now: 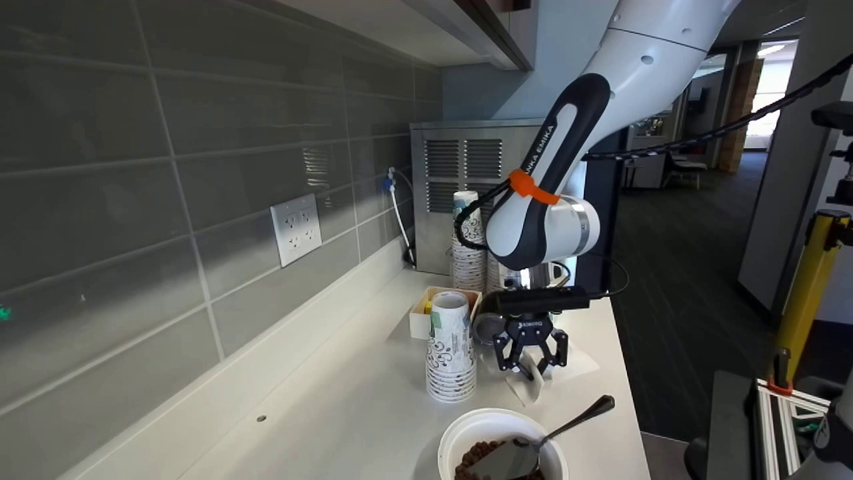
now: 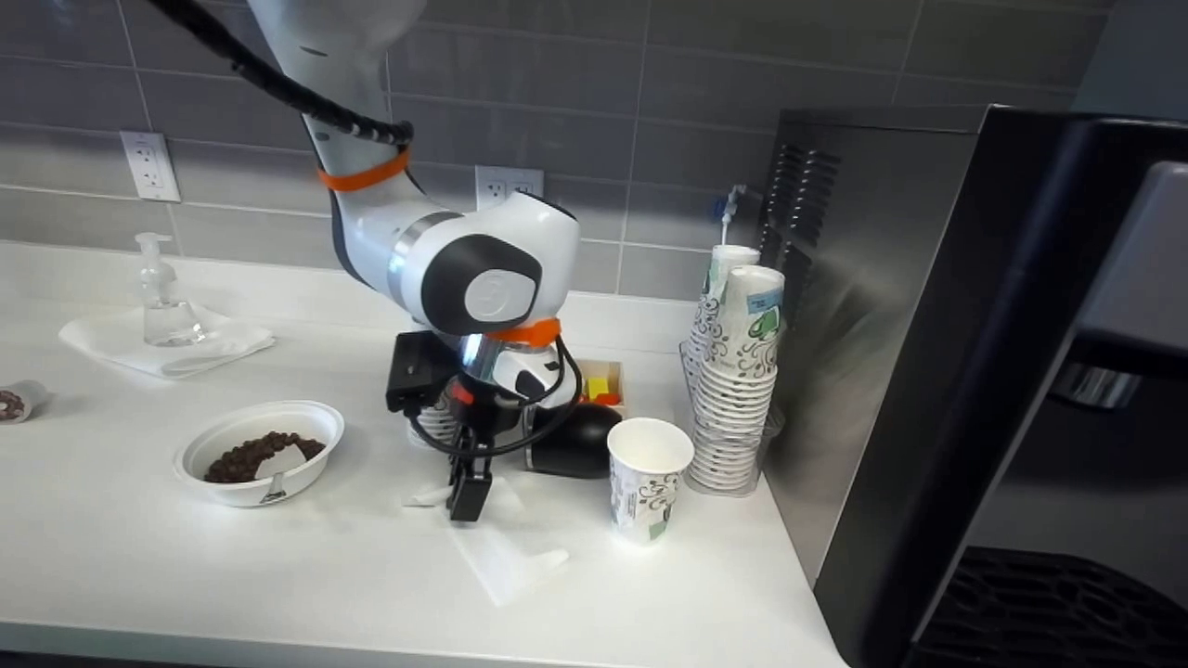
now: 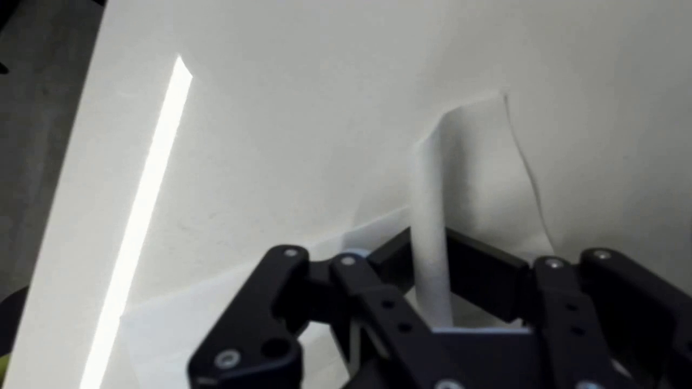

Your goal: Wipe the counter with the tissue paper

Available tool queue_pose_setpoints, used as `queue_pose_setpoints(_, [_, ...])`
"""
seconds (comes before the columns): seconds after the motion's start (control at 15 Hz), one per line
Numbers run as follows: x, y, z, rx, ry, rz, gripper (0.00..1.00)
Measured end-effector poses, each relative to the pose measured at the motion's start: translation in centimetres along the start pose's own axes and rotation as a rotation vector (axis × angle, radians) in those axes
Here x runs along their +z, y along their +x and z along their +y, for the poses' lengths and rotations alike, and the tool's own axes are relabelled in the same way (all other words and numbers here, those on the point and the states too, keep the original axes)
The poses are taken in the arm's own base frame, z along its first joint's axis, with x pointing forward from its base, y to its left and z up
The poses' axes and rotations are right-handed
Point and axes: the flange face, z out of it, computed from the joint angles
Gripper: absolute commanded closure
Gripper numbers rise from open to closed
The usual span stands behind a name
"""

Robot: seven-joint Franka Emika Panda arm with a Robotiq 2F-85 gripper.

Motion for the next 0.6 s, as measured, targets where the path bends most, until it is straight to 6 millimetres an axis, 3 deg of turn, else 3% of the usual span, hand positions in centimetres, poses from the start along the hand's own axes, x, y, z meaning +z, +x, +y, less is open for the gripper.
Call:
queue_pose_setpoints(0.33, [0.8, -1.0, 2.3, -0.035, -0.145, -0.12, 0.97])
queue_pose_setpoints(0.6, [1.5, -3.7, 0.8, -0.169, -0.151, -0.163, 0.97])
